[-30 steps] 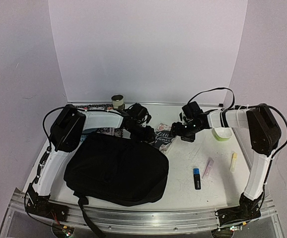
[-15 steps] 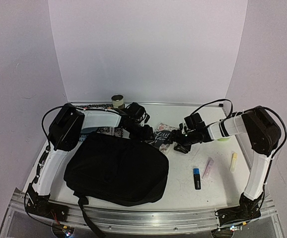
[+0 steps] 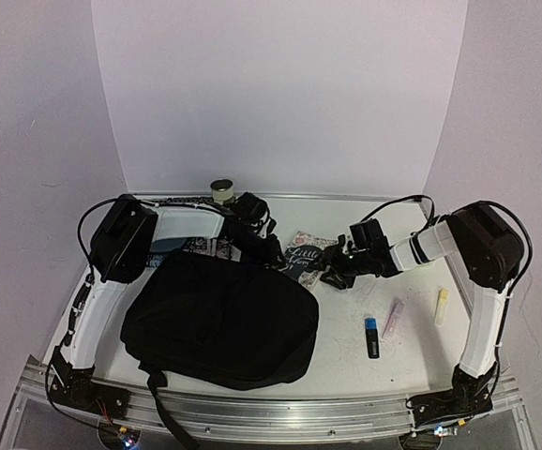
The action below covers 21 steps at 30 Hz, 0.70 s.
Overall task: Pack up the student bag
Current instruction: Pick up the book from the center of the board.
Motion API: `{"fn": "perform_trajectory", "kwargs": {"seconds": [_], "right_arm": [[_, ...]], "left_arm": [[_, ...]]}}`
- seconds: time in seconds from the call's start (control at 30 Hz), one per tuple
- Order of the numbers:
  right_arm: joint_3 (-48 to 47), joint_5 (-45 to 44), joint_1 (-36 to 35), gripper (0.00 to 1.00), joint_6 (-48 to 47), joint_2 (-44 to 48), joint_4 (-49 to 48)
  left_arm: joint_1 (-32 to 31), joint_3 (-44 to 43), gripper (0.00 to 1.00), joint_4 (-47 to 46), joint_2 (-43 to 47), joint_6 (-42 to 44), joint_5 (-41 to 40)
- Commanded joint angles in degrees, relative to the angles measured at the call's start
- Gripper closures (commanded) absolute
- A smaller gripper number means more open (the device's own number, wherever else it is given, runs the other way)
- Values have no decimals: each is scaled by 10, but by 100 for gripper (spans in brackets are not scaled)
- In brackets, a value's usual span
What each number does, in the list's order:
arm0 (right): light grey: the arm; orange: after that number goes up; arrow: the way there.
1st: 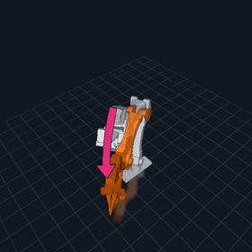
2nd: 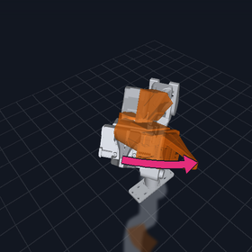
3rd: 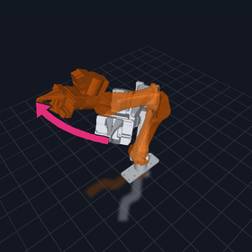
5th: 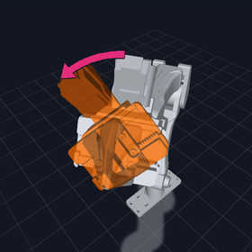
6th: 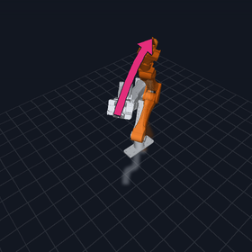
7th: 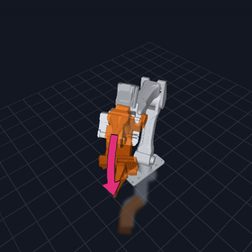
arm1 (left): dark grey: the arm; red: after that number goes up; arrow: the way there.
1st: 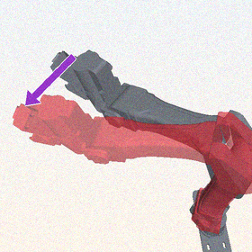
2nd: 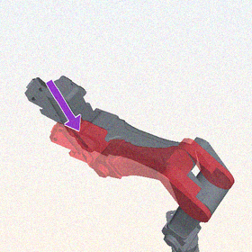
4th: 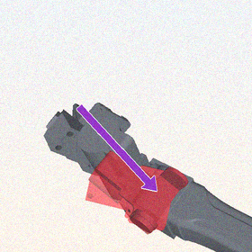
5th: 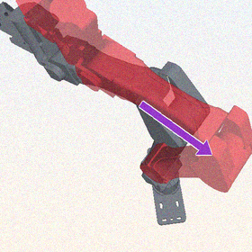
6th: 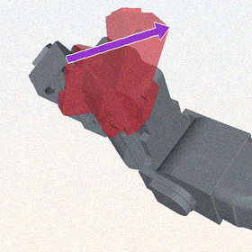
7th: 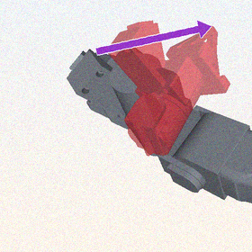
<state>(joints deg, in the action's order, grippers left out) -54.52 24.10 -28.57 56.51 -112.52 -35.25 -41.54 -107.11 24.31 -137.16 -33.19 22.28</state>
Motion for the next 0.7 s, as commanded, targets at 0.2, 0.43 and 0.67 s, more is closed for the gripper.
{"fn": "perform_trajectory", "kwargs": {"seconds": [0.2,0.43,0.67], "right_arm": [[3,72,-14,49,40,55,-118],[7,84,-15,52,54,59,-160],[11,62,-14,55,78,16,-147]], "left_arm": [[-20,7,68,-32,18,-36,31],[-20,5,68,-38,20,-43,43],[-20,3,68,-53,30,-57,65]]}}
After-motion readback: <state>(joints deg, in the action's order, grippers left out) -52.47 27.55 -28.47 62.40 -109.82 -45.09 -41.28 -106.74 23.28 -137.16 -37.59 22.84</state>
